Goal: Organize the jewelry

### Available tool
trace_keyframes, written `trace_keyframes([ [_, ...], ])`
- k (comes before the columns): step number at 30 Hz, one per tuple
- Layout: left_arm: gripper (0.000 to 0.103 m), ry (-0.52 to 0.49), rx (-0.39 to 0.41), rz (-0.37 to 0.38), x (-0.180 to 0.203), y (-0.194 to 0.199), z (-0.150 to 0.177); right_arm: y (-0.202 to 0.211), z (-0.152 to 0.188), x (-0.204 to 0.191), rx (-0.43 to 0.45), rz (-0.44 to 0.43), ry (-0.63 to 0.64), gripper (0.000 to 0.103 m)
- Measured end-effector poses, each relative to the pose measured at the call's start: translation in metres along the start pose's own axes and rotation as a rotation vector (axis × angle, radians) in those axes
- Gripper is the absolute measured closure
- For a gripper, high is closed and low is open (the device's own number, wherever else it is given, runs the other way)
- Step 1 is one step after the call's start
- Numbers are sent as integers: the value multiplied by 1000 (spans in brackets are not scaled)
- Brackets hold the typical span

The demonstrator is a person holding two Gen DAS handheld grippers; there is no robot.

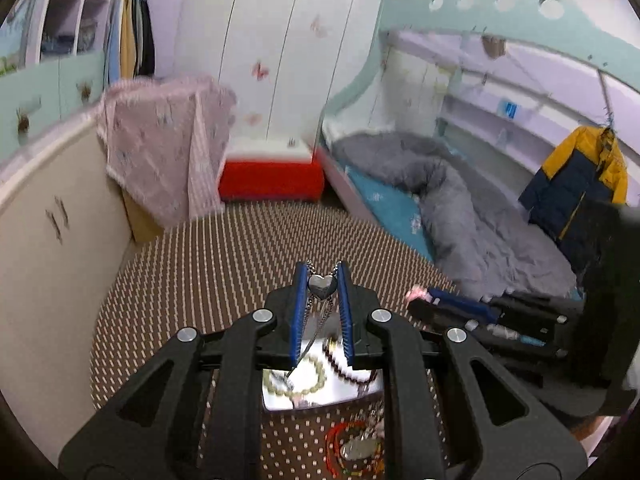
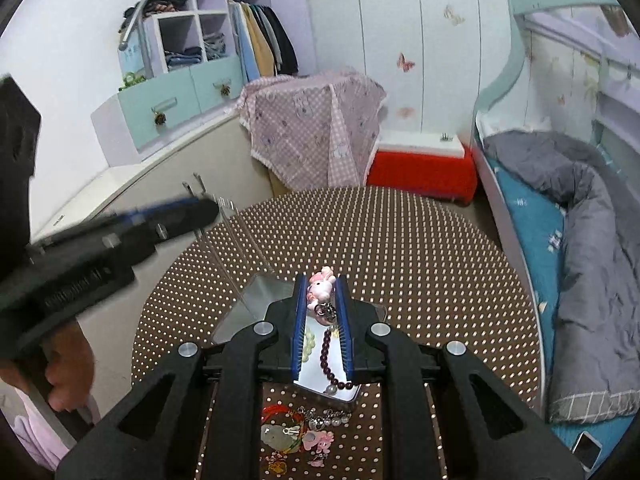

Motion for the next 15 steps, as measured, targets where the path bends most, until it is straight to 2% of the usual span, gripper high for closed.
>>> trace_keyframes([
  [4,87,14,-82,-13,-7,-18,20,-6,3,2,-30,-26,-32,86],
  [6,87,-4,-109,-34,-9,-23,28,-5,3,3,-33,-24,-40,71],
  [7,85,-5,-118,-34,-10,-23,30,-4,2,3,-29,-20,-40,58],
  [8,81,-5,-123,-31,-10,-24,32,-1,1,4,-20,-14,-40,51],
  [9,63,-5,-126,-30,-10,-24,32,0,0,5,-16,-10,-41,50],
  [10,39,-4,-122,-35,-12,-24,32,1,0,7,-13,-3,-42,49],
  [15,37,-27,-90,-66,-16,-16,29,3,2,12,-17,16,-43,45],
])
Point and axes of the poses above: each gripper's, at about its wrist camera, not at the fingertips, and y roughly against the way its jaws point, x to its right, z to its underside, the point moved 7 cm from there along -y, roughly the way its jaws point, and after that the axes turned 8 degrees about x, right-handed, at the moved point
